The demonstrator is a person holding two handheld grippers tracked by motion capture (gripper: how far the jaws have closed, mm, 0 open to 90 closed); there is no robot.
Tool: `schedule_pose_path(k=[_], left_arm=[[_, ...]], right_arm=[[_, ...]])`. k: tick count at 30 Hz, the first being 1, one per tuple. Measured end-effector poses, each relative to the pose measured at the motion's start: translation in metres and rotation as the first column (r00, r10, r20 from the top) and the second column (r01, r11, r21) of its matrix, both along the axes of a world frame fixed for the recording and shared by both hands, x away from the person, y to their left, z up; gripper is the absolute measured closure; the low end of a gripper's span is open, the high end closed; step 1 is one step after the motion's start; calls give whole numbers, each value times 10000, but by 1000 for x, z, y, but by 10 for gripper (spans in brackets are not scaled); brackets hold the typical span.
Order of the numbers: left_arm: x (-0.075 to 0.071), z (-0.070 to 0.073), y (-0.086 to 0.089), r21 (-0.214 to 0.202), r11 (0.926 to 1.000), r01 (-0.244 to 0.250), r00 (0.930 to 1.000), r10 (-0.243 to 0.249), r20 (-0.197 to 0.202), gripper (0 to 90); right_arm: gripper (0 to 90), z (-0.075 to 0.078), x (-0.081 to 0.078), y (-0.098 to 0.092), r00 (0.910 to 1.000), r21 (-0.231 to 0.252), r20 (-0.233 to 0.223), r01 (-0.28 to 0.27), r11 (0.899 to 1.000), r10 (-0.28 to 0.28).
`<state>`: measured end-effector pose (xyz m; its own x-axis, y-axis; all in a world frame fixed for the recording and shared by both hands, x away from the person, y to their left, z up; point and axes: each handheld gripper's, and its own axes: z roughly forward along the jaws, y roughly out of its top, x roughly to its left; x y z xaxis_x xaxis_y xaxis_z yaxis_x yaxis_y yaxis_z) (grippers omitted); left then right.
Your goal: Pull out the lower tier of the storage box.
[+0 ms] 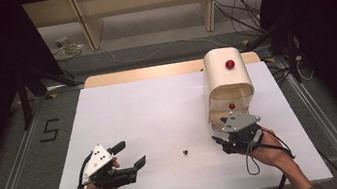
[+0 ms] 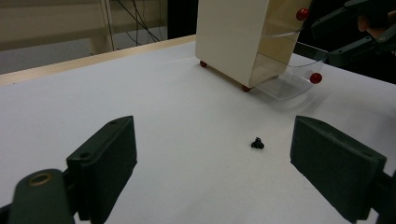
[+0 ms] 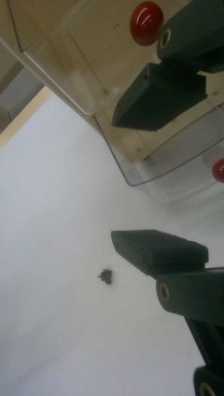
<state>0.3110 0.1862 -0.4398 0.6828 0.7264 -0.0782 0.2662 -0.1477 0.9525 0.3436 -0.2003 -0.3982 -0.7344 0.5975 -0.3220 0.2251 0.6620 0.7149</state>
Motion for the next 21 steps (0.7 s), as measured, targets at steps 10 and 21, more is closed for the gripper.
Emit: schedule_pose_path(k=[10,21], left_arm=[[0,0,0,5,10000,-5,10000,5,8,143],[0,0,0,21,10000,-18,10000,18,7,143]], right_arm=[[358,0,-1,5,10000,510,-61,-60,9987,63],[346,-4,-2,14,9990,851,-385,-210,9962,243]])
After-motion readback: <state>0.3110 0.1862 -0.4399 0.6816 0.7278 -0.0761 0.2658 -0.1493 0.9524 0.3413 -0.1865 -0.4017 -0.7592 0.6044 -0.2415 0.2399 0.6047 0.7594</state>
